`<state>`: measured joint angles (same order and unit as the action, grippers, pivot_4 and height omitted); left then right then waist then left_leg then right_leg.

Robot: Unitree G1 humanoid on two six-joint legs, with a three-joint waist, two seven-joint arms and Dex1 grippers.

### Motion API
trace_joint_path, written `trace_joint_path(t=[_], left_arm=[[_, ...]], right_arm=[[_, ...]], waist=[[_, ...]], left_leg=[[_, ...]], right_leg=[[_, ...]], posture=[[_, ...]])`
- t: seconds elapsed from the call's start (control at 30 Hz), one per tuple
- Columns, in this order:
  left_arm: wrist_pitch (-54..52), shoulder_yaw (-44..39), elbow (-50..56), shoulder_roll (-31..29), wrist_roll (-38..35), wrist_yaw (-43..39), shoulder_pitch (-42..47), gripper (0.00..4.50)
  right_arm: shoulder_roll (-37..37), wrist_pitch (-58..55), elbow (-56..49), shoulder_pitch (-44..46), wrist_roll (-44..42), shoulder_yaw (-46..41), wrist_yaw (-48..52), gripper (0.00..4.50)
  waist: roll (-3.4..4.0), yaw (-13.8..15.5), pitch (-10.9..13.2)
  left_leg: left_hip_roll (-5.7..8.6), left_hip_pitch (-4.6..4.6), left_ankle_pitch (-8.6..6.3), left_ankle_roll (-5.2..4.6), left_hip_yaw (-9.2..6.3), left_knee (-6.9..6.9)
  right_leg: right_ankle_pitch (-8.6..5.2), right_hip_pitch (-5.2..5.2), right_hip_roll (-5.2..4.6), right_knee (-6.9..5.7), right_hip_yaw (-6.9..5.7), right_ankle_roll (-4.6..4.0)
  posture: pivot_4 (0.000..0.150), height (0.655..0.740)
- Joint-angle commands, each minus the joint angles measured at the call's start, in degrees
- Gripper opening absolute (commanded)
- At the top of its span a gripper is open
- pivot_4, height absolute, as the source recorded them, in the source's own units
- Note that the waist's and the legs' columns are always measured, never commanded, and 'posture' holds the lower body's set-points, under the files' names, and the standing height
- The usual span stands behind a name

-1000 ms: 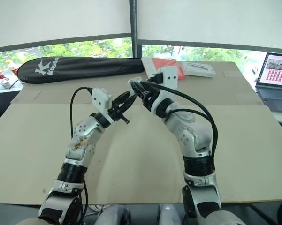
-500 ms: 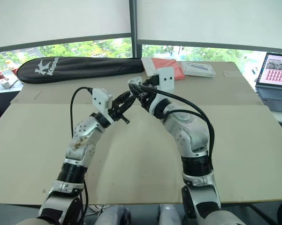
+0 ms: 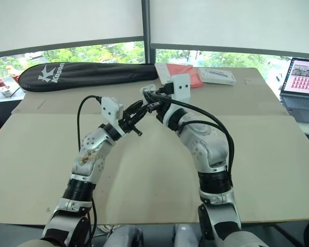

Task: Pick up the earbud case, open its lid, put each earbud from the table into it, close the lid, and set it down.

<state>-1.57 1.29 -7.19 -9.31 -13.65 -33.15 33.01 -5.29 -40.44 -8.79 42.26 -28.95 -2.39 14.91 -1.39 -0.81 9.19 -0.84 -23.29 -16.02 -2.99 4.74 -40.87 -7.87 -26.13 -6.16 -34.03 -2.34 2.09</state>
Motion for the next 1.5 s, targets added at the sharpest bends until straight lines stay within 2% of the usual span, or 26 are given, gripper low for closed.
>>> trace_joint_path(t=[0.03, 0.2, 0.33, 0.4, 0.47, 0.57, 0.63, 0.67, 0.77, 0.87, 1.03, 1.07, 1.3, 1.5], left_arm=[[0.64, 0.09, 2.70, 0.38, -0.89, -0.04, -0.09, 0.46], [0.96, -0.63, 2.20, -0.09, -0.83, 0.12, -1.08, 0.46], [0.89, -1.17, 2.96, -0.68, -0.78, 0.43, -2.21, 0.46], [0.86, -1.81, 3.44, -1.41, -0.78, 0.62, -3.15, 0.46], [0.76, -2.30, 3.81, -1.99, -0.77, 0.84, -3.88, 0.46], [0.78, -2.59, 4.22, -2.48, -0.72, 1.12, -4.67, 0.46], [0.86, -2.63, 4.23, -2.65, -0.59, 1.23, -4.76, 0.46], [0.90, -2.64, 4.10, -2.70, -0.50, 1.30, -4.64, 0.46], [1.33, -2.48, 3.33, -2.89, -0.02, 1.36, -4.08, 0.46], [1.47, -2.29, 2.72, -2.74, 0.04, 1.37, -3.58, 0.46], [1.42, -2.10, 2.66, -2.73, -0.01, 1.19, -3.24, 0.46], [1.48, -2.08, 2.57, -2.74, 0.01, 1.16, -3.23, 0.46], [1.36, -1.92, 2.84, -2.80, 0.00, 1.06, -3.42, 0.46], [1.11, -2.25, 3.11, -3.41, -0.12, 0.90, -3.61, 0.46]], right_arm=[[-0.78, -3.13, -1.47, 6.35, -8.36, -8.08, -0.68, 0.17], [-7.81, -13.65, -1.56, 13.34, -19.98, -16.88, -2.52, 0.17], [-20.24, -23.23, -3.42, 12.36, -24.29, -16.83, 2.23, 0.17], [-30.33, -27.82, -6.52, 7.44, -24.41, -14.40, 7.97, 0.17], [-38.97, -27.77, -9.89, 0.72, -22.50, -11.56, 13.77, 0.17], [-52.23, -17.86, -14.25, -14.51, -11.34, -4.56, 21.62, 0.17], [-58.47, -9.97, -14.47, -24.07, -3.44, -1.22, 24.74, 0.17], [-60.31, -6.29, -14.01, -27.88, -0.30, -0.17, 25.93, 0.17], [-59.63, 0.01, -10.57, -34.54, 5.05, 0.96, 25.64, 0.17], [-58.16, 6.52, -6.30, -37.66, 11.99, 3.62, 24.48, 0.17], [-56.14, 7.34, -4.19, -38.46, 14.87, 3.06, 24.90, 0.17], [-55.85, 7.69, -3.67, -38.48, 15.52, 2.95, 24.85, 1.22], [-53.83, 8.39, -2.05, -39.54, 17.46, 1.93, 25.96, 3.57], [-55.05, 1.70, -7.53, -39.30, 11.58, -3.56, 31.17, 3.57]], waist=[[0.02, 0.04, 0.03], [0.02, 0.16, 0.03], [0.02, 0.26, 0.03], [0.02, 0.55, 0.03], [0.02, 0.80, 0.03], [0.00, 0.96, 0.04], [0.00, 1.16, 0.04], [-0.01, 1.25, 0.05], [-0.04, 1.19, 0.06], [-0.05, 1.17, 0.07], [-0.05, 1.40, 0.07], [-0.05, 1.48, 0.07], [-0.08, 1.55, 0.05], [-0.08, 1.57, 0.05]], left_leg=[[0.00, 0.00, 0.00, 0.00, 0.00, -0.01], [-0.02, -0.01, -0.01, -0.02, -0.02, 0.02], [-0.02, -0.06, -0.06, -0.09, 0.00, 0.03], [-0.02, -0.08, -0.08, -0.14, 0.02, 0.04], [-0.03, -0.10, -0.13, -0.21, 0.01, 0.05], [0.00, -0.11, -0.18, -0.28, 0.04, 0.05], [0.02, -0.10, -0.19, -0.30, 0.07, 0.02], [0.04, -0.08, -0.19, -0.31, 0.09, -0.02], [0.02, -0.04, -0.18, -0.30, 0.17, -0.17], [0.01, 0.06, -0.14, -0.25, 0.23, -0.23], [0.01, 0.06, -0.14, -0.23, 0.18, -0.16], [0.01, 0.04, -0.14, -0.23, 0.18, -0.17], [0.01, 0.15, -0.15, -0.24, 0.12, -0.23], [0.00, 0.14, -0.15, -0.25, 0.10, -0.19]], right_leg=[[0.00, 0.00, 0.00, -0.01, 0.00, 0.00], [0.00, 0.01, 0.00, 0.02, -0.02, 0.00], [-0.01, 0.01, -0.03, 0.08, -0.02, 0.01], [-0.02, 0.00, -0.07, 0.11, -0.01, 0.02], [-0.05, 0.01, -0.11, 0.19, -0.02, 0.07], [-0.10, 0.01, -0.17, 0.30, 0.00, 0.14], [-0.11, 0.02, -0.23, 0.47, 0.04, 0.16], [-0.13, 0.02, -0.26, 0.46, 0.07, 0.20], [-0.16, 0.04, -0.24, 0.50, 0.15, 0.26], [-0.30, 0.07, -0.17, 0.46, 0.23, 0.50], [-0.12, 0.08, -0.05, 0.45, 0.24, 0.16], [-0.11, 0.08, -0.05, 0.47, 0.23, 0.15], [-0.11, 0.33, -0.06, 0.58, 0.17, 0.15], [-0.10, 0.33, -0.06, 0.60, 0.15, 0.14]], posture=[[0.150, 0.7400], [0.150, 0.7400], [0.150, 0.7400], [0.150, 0.7400], [0.150, 0.7400], [0.150, 0.7400], [0.150, 0.7400], [0.150, 0.7400], [0.150, 0.7400], [0.150, 0.7400], [0.150, 0.7400], [0.150, 0.7400], [0.150, 0.7400], [0.150, 0.7400]])
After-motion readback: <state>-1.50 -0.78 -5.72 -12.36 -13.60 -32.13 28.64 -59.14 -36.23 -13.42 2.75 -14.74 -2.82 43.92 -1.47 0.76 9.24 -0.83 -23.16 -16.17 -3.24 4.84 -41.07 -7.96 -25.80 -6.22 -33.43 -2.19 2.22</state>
